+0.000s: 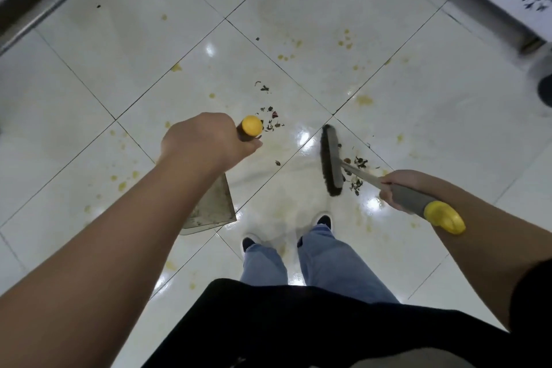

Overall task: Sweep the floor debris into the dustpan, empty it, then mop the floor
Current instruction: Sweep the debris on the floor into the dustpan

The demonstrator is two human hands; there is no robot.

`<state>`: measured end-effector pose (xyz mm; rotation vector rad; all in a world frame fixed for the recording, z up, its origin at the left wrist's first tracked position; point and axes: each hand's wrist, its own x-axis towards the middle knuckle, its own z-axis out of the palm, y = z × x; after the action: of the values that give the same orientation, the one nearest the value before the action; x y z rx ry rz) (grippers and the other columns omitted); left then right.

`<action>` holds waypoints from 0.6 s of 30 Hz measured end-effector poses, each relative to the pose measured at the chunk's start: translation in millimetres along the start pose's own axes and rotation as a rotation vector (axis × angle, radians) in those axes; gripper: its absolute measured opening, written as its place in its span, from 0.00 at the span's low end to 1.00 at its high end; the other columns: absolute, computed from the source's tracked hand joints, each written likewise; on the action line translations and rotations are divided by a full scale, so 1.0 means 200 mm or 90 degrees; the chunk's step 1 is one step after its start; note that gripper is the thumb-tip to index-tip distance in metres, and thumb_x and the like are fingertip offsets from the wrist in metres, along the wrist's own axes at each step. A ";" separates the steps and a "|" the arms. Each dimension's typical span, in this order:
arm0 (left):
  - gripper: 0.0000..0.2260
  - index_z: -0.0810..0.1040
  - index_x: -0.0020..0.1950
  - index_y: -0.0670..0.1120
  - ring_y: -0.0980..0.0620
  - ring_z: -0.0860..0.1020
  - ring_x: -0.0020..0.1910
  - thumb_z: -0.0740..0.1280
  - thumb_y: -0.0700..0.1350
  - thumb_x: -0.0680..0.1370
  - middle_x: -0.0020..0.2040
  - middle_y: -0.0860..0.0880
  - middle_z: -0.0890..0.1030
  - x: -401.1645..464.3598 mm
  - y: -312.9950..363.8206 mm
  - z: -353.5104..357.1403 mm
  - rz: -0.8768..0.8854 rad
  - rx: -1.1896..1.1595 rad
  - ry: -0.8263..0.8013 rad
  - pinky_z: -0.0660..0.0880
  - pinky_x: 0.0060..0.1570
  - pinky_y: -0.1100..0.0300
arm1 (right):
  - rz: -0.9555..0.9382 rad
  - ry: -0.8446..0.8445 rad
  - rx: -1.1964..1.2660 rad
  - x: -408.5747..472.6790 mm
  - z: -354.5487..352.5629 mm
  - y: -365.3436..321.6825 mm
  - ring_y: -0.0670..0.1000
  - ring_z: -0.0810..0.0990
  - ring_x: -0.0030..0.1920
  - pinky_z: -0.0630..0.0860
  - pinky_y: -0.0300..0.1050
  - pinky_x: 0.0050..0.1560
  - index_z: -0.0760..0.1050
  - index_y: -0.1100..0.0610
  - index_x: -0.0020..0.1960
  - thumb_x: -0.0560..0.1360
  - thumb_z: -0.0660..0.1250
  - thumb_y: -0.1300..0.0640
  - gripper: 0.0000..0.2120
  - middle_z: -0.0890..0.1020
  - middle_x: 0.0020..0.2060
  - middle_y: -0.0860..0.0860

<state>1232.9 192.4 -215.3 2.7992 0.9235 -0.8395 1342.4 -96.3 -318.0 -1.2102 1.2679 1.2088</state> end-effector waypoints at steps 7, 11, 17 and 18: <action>0.27 0.73 0.36 0.47 0.48 0.73 0.37 0.58 0.71 0.70 0.34 0.49 0.74 0.03 0.00 -0.03 -0.021 0.024 -0.014 0.66 0.37 0.58 | -0.021 -0.094 -0.349 -0.01 0.07 0.18 0.46 0.68 0.13 0.66 0.29 0.15 0.64 0.60 0.40 0.81 0.56 0.57 0.12 0.70 0.17 0.52; 0.26 0.72 0.35 0.47 0.51 0.72 0.33 0.59 0.71 0.69 0.33 0.49 0.74 0.01 -0.06 -0.02 -0.015 0.017 0.017 0.63 0.34 0.60 | 0.030 -0.159 -0.289 0.09 0.33 0.31 0.45 0.67 0.12 0.66 0.30 0.14 0.63 0.59 0.38 0.82 0.56 0.56 0.14 0.69 0.17 0.52; 0.28 0.73 0.34 0.47 0.50 0.74 0.33 0.58 0.73 0.68 0.32 0.49 0.75 -0.01 -0.16 0.00 -0.015 0.024 0.041 0.65 0.32 0.60 | 0.019 -0.194 -0.217 0.17 0.48 0.27 0.45 0.69 0.13 0.69 0.31 0.16 0.64 0.59 0.39 0.82 0.56 0.58 0.13 0.70 0.16 0.53; 0.28 0.73 0.34 0.47 0.51 0.73 0.32 0.59 0.73 0.68 0.32 0.49 0.75 -0.01 -0.18 0.00 -0.015 0.020 0.045 0.64 0.31 0.60 | 0.013 -0.177 -0.192 0.17 0.46 0.24 0.45 0.69 0.13 0.70 0.31 0.16 0.65 0.60 0.40 0.81 0.57 0.58 0.12 0.70 0.16 0.53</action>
<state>1211.9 220.4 -210.4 2.8674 0.9644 -0.7703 1294.7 -5.8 -354.2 -1.1913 0.9165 1.5637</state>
